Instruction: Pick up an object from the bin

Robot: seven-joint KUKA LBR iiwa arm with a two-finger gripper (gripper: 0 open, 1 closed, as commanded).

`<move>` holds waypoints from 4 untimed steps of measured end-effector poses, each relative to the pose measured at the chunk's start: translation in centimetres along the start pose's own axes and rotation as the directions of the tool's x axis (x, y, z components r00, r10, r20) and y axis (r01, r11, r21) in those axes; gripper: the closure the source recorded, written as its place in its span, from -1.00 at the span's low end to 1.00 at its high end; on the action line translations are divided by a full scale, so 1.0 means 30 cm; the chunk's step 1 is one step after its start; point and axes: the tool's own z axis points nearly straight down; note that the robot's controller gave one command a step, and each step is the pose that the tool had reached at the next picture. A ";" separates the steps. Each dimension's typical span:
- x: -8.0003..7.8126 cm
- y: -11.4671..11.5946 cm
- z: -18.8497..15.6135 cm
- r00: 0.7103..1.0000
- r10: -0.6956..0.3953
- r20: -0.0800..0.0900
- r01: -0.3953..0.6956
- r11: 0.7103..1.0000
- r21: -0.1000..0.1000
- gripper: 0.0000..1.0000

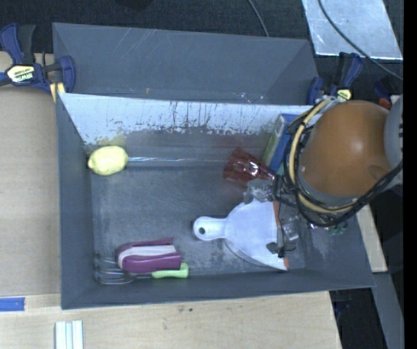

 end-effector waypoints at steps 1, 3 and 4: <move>-0.021 0.058 0.059 0.987 0.163 -0.006 -0.163 0.987 -0.002 -1.00; -0.008 0.102 0.307 0.906 0.423 0.001 -0.423 0.906 -0.001 -1.00; -0.036 0.164 0.246 0.997 0.081 -0.004 -0.081 0.997 -0.004 -1.00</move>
Offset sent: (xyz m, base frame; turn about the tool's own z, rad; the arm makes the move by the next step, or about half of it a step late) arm 0.0000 0.0511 -0.0905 0.0518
